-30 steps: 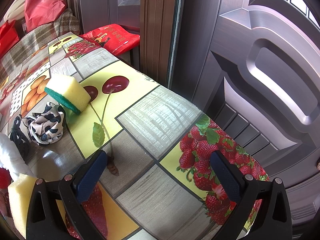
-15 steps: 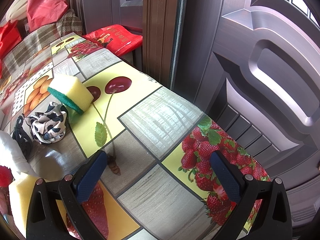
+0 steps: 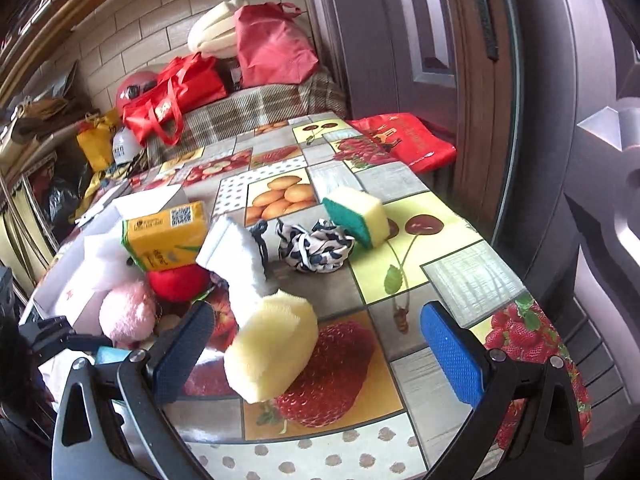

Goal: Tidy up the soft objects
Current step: 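Grasp the blue tissue pack with the left tool while the right tool grasps the pale yellow sponge, then carry the tissue pack with the left tool while the right tool carries the sponge to the white box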

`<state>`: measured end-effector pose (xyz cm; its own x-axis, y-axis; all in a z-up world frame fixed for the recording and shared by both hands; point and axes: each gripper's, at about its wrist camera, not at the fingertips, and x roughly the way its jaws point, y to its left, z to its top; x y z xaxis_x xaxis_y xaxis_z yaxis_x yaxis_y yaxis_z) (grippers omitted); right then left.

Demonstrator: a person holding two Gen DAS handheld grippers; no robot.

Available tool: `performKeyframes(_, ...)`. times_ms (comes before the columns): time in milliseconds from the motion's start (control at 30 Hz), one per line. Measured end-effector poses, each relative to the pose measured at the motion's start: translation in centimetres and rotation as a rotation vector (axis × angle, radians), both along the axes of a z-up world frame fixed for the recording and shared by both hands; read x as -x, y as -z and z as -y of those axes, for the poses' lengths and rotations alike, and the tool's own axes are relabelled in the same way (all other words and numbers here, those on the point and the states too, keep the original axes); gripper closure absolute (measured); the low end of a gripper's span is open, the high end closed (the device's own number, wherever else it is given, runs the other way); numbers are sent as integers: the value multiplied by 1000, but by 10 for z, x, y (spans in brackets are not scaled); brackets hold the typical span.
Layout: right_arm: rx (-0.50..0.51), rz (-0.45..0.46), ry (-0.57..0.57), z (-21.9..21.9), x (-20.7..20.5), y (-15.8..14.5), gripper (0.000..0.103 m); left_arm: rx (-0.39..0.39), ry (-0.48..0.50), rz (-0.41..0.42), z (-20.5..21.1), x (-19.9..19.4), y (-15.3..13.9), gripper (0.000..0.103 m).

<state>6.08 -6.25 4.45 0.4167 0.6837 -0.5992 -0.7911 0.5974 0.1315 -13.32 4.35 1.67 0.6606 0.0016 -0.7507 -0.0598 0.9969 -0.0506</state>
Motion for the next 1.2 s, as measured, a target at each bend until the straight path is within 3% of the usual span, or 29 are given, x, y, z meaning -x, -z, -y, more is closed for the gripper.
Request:
performKeyframes(300, 64, -33, -57, -19, 1, 12, 1, -34, 55, -64, 17, -25, 8, 19)
performKeyframes(367, 77, -33, -73, -22, 4, 15, 5, -41, 73, -91, 22, -33, 14, 26)
performKeyframes(400, 89, -29, -76, -24, 5, 17, 17, -56, 75, -83, 25, -33, 15, 28)
performKeyframes(433, 105, -33, -78, -25, 4, 20, 39, -53, 81, -79, 25, -32, 14, 34)
performKeyframes(500, 114, -86, -95, -24, -2, 26, 63, -38, 74, -62, 23, -27, 12, 41)
performKeyframes(600, 103, -97, -107, -16, -1, 26, 82, -28, 40, -36, 18, -18, 11, 46)
performKeyframes(733, 44, -64, -103, 2, 5, 12, 82, -60, -3, 43, 15, -6, -1, 48)
performKeyframes(867, -98, -4, -104, 19, 17, -11, 82, -87, -82, 146, 7, 13, -15, 48)
performKeyframes(1067, -291, 195, -110, 13, 54, -35, 82, -143, -277, 270, -23, 46, -28, 48)
performKeyframes(1200, -304, 167, -151, -12, 63, -28, 82, -172, -416, 310, -48, 71, -31, 48)
